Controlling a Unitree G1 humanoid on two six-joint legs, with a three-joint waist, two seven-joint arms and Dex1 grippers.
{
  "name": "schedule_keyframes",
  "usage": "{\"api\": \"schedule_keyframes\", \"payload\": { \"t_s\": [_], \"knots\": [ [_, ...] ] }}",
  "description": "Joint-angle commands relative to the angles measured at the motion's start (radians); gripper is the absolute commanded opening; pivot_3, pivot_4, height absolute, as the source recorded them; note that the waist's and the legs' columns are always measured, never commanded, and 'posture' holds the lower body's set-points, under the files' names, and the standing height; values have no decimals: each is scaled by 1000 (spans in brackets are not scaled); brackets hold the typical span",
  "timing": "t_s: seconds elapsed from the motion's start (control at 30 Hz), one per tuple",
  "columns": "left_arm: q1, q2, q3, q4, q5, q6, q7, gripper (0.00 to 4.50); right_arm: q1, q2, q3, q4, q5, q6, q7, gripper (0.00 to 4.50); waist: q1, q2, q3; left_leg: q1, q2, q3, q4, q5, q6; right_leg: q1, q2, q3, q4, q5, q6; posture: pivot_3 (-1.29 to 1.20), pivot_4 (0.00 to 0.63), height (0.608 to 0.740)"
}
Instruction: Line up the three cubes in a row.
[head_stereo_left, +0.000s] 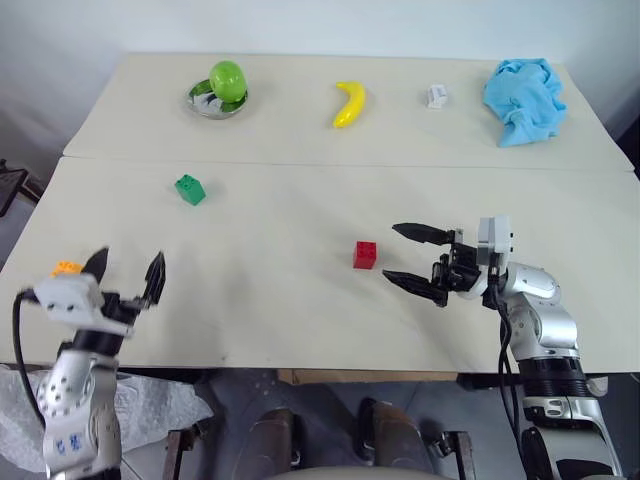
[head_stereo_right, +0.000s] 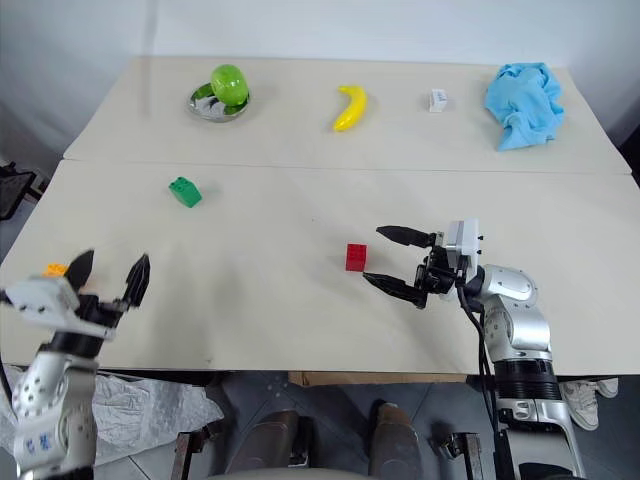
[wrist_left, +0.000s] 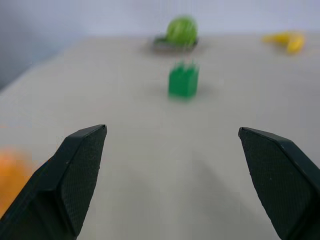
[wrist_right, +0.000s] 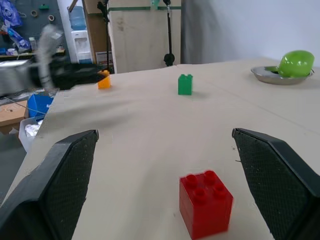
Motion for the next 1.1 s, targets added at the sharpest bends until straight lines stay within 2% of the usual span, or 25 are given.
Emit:
{"api": "schedule_keyframes", "payload": {
  "t_s": [0.03,0.17,0.27,0.5,0.8,0.9,1.1],
  "knots": [
    [-199,101,-51,192,28,78,-47,4500,-2,4,7,-49,-2,-15,-25,4489,-1,0,0,0,0,0,0,0,0,0,1,-1,0,0,0,0,150,740],
    [-410,168,-72,401,44,108,-57,4500,0,3,14,-65,-2,-19,-46,4489,-9,-1,0,-1,-1,1,0,1,2,-1,2,-1,0,0,0,0,150,740],
    [-568,209,-102,610,62,99,-124,4500,8,5,16,-87,-4,-22,-72,4489,-12,-1,0,-2,-1,1,-1,1,2,-1,3,-2,-1,0,0,0,150,740],
    [-819,249,-153,1034,130,-28,-232,4500,40,17,25,-134,-8,-31,-125,4489,-15,-2,0,-2,-2,2,-3,1,2,-1,6,-3,-3,0,1,0,150,740],
    [-929,256,-194,1262,185,-142,-326,4500,74,28,29,-187,-10,-36,-178,4489,-15,-3,1,-2,-2,3,-3,1,1,-1,7,-3,-3,0,1,0,150,740],
    [-938,256,-198,1281,190,-136,-352,3868,80,32,33,-195,-11,-38,-189,4500,-14,-3,1,-2,-2,4,-3,1,1,-1,7,-2,-3,0,1,0,150,740],
    [-926,257,-203,1277,201,-146,-379,1961,77,40,41,-191,-16,-48,-201,4500,-14,-3,1,-2,-1,4,-3,1,1,-1,7,-2,-3,0,1,0,150,740]
  ]
}}
